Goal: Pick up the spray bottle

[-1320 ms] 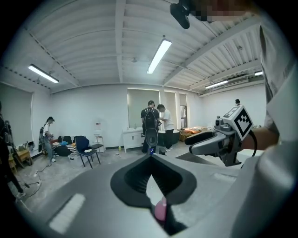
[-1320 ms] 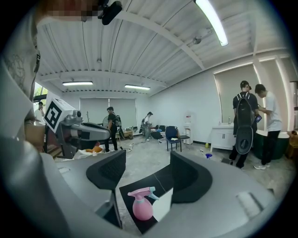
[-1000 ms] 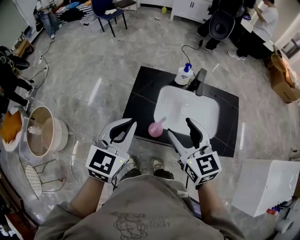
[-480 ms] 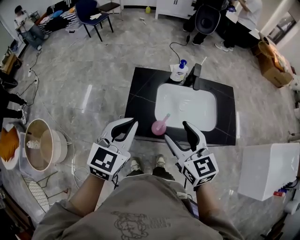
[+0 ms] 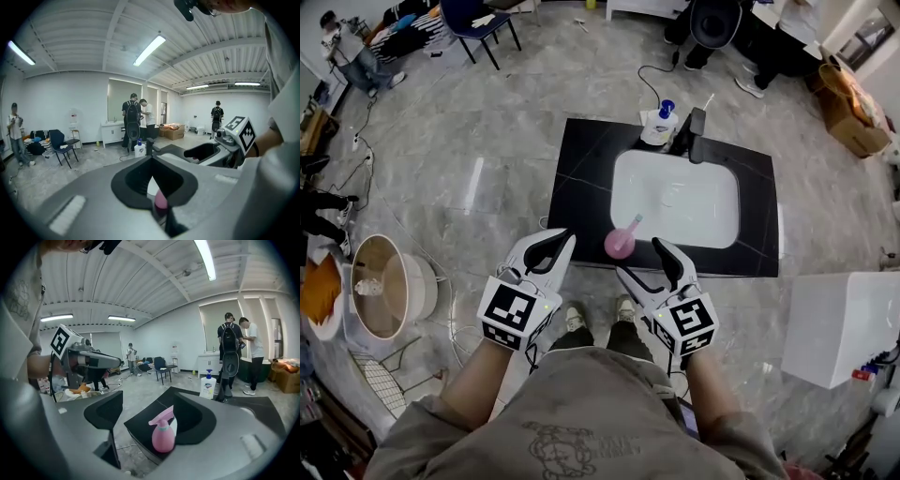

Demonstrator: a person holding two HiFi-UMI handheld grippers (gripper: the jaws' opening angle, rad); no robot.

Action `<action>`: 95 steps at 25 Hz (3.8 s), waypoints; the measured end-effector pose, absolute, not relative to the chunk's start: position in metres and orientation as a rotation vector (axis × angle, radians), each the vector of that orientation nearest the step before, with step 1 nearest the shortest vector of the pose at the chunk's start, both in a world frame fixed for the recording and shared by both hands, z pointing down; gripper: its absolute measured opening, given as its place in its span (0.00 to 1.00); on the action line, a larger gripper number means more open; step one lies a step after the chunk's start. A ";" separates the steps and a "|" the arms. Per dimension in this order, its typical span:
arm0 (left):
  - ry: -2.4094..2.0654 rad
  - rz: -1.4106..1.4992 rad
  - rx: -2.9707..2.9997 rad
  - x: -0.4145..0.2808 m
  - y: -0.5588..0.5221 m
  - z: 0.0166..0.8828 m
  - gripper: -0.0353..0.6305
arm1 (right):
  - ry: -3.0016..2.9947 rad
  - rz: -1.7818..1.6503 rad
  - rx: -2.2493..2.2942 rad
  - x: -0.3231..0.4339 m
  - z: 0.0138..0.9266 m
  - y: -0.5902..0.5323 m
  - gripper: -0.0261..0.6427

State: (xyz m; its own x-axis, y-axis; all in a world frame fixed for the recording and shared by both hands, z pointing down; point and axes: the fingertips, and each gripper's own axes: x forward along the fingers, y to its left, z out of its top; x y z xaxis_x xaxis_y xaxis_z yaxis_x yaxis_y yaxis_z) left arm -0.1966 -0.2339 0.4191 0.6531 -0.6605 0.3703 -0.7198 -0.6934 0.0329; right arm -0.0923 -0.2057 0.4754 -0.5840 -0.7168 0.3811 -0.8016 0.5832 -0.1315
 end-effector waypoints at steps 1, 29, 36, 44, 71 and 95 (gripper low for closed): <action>-1.128 0.482 2.676 -0.197 -0.235 0.423 0.05 | -2.523 0.431 1.236 -0.093 0.483 -0.207 0.59; -1.170 0.597 2.390 -0.230 -0.231 0.546 0.05 | -2.371 0.405 1.146 -0.116 0.620 -0.260 0.49; -1.209 0.588 2.365 -0.239 -0.226 0.547 0.05 | -2.365 0.392 1.177 -0.117 0.616 -0.274 0.34; -1.240 0.574 2.401 -0.242 -0.227 0.527 0.05 | -2.428 0.373 1.151 -0.121 0.576 -0.276 0.31; -1.592 0.315 2.794 -0.247 -0.273 0.292 0.05 | -2.782 -0.216 1.271 -0.114 0.250 -0.277 0.31; -1.570 0.449 2.737 -0.260 -0.227 0.327 0.05 | -2.662 -0.073 1.296 -0.079 0.308 -0.223 0.30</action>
